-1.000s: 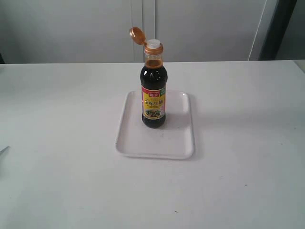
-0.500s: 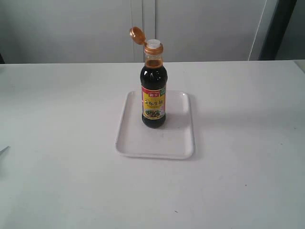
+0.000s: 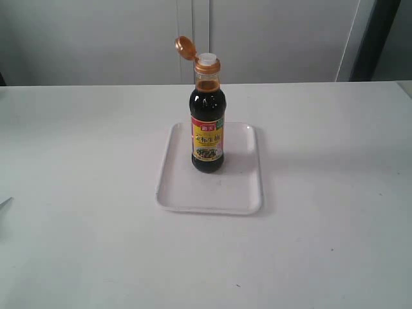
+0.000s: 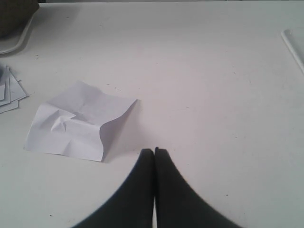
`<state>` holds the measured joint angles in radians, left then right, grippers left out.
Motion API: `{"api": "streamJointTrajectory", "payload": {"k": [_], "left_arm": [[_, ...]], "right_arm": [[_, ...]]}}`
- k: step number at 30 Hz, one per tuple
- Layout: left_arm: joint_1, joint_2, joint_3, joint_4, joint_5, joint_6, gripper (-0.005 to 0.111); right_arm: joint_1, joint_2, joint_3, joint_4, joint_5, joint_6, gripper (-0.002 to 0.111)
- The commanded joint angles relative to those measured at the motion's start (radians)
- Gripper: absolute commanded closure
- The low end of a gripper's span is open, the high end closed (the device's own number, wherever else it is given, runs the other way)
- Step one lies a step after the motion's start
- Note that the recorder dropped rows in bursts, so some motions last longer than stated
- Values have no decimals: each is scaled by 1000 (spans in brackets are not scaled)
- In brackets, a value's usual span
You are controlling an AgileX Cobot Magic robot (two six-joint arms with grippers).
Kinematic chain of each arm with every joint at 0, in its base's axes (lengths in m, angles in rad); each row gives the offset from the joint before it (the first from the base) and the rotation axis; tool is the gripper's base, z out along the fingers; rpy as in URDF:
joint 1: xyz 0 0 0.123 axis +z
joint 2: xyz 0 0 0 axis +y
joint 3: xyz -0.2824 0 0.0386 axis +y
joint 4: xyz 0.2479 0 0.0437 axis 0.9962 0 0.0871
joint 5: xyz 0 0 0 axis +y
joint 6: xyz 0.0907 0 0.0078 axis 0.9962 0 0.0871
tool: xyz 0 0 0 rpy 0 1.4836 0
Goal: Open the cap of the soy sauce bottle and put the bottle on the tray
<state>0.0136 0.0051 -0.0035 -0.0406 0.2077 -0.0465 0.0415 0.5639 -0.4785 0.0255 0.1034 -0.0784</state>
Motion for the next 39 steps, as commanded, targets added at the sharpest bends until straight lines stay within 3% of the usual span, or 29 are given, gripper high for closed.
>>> {"api": "streamJointTrajectory", "payload": {"k": [1, 23, 30, 39], "left_arm": [[3, -5, 3, -14, -5, 2, 107], [3, -5, 3, -14, -5, 2, 107], [3, -5, 3, -14, -5, 2, 107], [3, -5, 3, -14, -5, 2, 107]], "right_arm": [[-2, -3, 3, 4, -6, 3, 108], [-2, -14, 3, 4, 3, 5, 108], [-2, -189, 24, -18, 135, 67, 108], [-2, -453, 232, -42, 213, 64, 108]]}}
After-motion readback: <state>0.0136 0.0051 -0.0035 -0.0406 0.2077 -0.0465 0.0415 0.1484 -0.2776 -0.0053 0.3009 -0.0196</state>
